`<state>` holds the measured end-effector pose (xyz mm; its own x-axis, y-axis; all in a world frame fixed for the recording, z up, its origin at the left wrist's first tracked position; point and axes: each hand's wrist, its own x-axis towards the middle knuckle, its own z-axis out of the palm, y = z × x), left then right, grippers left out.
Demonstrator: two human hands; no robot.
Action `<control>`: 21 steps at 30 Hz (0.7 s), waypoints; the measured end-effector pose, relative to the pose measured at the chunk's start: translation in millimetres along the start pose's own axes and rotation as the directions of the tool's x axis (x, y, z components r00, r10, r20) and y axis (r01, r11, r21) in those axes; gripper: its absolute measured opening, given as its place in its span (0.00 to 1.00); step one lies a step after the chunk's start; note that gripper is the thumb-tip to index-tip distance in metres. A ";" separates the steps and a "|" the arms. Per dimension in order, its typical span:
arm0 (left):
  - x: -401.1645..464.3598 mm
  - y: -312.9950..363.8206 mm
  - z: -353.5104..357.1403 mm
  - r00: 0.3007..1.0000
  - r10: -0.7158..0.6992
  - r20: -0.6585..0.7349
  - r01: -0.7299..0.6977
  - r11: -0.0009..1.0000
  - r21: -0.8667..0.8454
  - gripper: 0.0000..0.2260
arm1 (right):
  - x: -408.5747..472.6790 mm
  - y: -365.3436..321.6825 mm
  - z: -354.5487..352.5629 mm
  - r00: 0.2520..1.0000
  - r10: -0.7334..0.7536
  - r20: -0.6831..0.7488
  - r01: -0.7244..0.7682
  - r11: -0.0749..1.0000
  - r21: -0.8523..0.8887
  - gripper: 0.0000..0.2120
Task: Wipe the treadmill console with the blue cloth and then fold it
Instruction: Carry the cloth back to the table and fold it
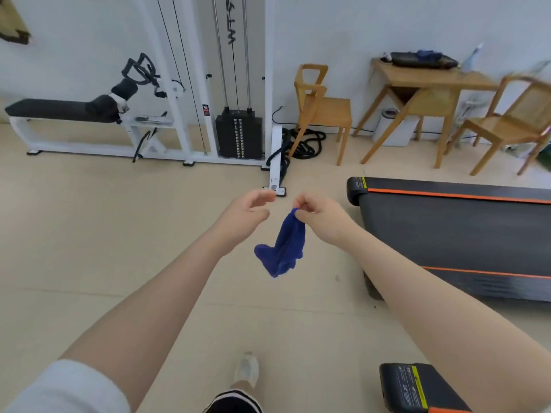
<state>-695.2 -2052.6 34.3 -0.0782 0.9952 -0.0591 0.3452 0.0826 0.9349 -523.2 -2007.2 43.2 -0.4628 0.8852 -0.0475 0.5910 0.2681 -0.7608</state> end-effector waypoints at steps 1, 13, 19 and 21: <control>35.8 3.2 -1.0 0.993 0.062 0.102 -0.066 0.997 0.036 0.21 | 33.1 9.7 -3.7 0.998 -0.040 -0.052 0.036 0.997 -0.071 0.06; 476.4 28.1 -18.7 0.857 0.177 0.483 -0.291 0.941 0.172 0.04 | 394.2 80.7 -138.1 0.941 -0.249 -0.230 0.139 0.903 -0.407 0.06; 680.8 47.4 14.9 0.823 0.217 0.526 -0.410 0.866 0.285 0.07 | 558.2 160.5 -220.8 0.914 -0.259 -0.312 0.048 0.834 -0.550 0.08; 753.4 44.4 32.7 0.829 0.196 0.524 -0.382 0.883 0.273 0.05 | 617.1 195.2 -249.9 0.915 -0.263 -0.307 0.057 0.835 -0.547 0.08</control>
<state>-708.2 -1297.4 19.9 0.4931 0.8686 -0.0489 0.5903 -0.2928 0.7522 -528.3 -1313.6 27.2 -0.3759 0.8558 0.3555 0.8286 0.4821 -0.2845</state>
